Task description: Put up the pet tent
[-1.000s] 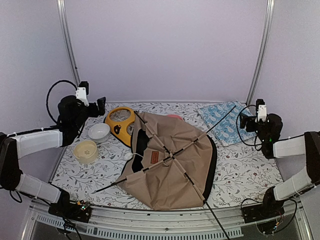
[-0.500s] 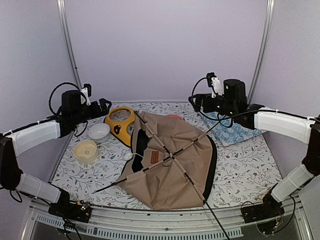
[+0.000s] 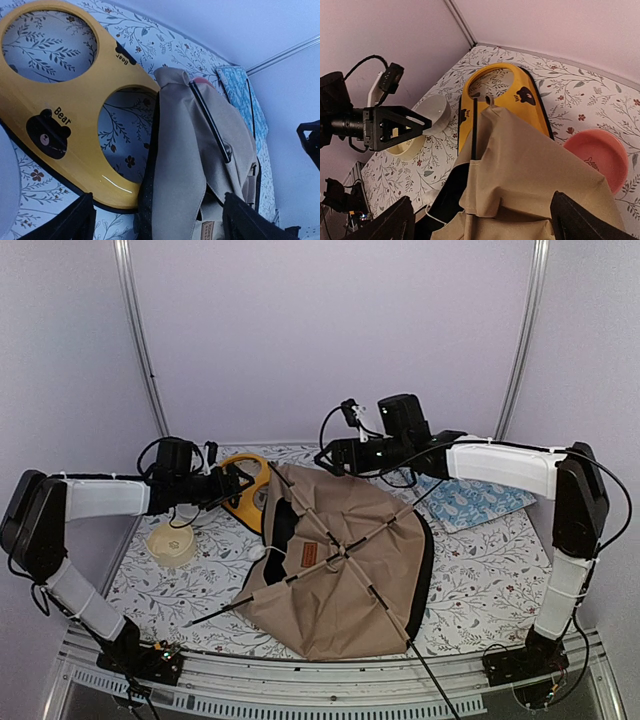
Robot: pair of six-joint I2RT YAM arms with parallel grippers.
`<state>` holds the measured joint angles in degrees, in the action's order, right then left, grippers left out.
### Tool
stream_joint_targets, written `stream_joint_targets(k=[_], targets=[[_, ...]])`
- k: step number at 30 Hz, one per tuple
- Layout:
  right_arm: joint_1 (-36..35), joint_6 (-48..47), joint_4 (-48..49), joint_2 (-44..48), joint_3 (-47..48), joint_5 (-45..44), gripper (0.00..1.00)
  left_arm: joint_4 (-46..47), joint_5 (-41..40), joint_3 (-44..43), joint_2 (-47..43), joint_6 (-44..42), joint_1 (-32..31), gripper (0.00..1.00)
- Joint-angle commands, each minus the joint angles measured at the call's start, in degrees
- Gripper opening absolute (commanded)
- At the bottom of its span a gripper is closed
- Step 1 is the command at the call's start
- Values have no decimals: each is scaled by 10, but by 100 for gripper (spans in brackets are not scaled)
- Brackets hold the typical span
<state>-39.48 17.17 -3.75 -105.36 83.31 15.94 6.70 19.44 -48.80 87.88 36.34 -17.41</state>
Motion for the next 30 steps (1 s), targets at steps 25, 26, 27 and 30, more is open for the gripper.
stream_joint_targets(k=[25,26,27,30], targets=[[-109,-58,-161,-128,87,-108,30,125,111,-60,139,73,-6,68],[-109,-57,-161,-128,87,-105,30,124,111,-63,144,73,-6,68],[-109,-57,-161,-127,88,-102,29,125,113,-65,149,73,-6,67],[-109,-57,-162,-129,92,-95,22,134,119,-70,161,80,-9,62]])
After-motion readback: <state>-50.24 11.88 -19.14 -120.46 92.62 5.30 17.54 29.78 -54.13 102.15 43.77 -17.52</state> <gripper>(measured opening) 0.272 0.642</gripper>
